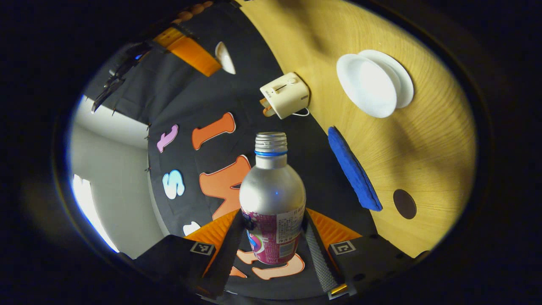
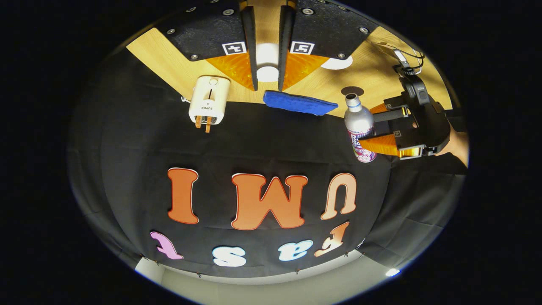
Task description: Open the teacup lid with one hand, grasp the water bottle and pour water into the teacup with the other hand; after pouring, place the water bottle on the coaster and then close the teacup lid.
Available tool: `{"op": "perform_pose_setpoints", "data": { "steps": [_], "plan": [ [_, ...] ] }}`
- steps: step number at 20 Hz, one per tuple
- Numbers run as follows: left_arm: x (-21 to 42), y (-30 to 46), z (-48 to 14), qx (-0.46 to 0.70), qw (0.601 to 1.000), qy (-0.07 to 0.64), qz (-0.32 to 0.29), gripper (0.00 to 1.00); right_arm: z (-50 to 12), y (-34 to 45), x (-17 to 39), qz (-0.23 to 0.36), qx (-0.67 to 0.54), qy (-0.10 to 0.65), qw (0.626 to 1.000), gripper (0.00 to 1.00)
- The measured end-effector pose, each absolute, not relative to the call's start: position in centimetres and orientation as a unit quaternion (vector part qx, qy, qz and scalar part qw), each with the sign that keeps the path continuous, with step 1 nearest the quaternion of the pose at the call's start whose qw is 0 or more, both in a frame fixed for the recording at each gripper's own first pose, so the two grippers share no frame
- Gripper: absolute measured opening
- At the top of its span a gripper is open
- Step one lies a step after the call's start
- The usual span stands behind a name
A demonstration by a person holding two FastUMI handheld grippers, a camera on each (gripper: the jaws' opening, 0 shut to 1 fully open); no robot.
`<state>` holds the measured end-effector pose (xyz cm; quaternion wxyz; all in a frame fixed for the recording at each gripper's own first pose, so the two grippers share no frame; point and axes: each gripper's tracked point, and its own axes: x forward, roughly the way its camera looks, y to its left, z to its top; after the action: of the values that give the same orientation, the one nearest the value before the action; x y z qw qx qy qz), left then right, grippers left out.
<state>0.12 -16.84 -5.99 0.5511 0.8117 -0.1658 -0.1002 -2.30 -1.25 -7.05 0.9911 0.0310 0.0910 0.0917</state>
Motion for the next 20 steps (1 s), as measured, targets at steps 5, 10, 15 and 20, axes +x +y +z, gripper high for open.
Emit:
{"op": "perform_pose_setpoints", "data": {
  "steps": [5, 10, 15, 20],
  "plan": [
    [0.2, -13.2, -3.5, 0.732, 0.661, -0.155, -0.058, 0.84, -6.7, 1.0, -1.9, 0.106, 0.026, 0.09, 0.99, 0.23],
    [-0.4, -8.8, -2.8, 0.645, 0.752, -0.133, -0.02, 0.83, -6.2, 4.0, -1.5, 0.128, 0.018, 0.089, 0.988, 0.23],
    [0.7, -4.7, -1.6, 0.518, 0.849, -0.105, 0.015, 0.83, -7.1, 7.0, -1.1, 0.148, 0.01, 0.1, 0.984, 0.23],
    [2.1, -3.1, -4.1, 0.398, 0.916, -0.038, 0.013, 0.83, -8.6, 9.8, -0.7, 0.168, 0.003, 0.118, 0.979, 0.24]
  ]
}}
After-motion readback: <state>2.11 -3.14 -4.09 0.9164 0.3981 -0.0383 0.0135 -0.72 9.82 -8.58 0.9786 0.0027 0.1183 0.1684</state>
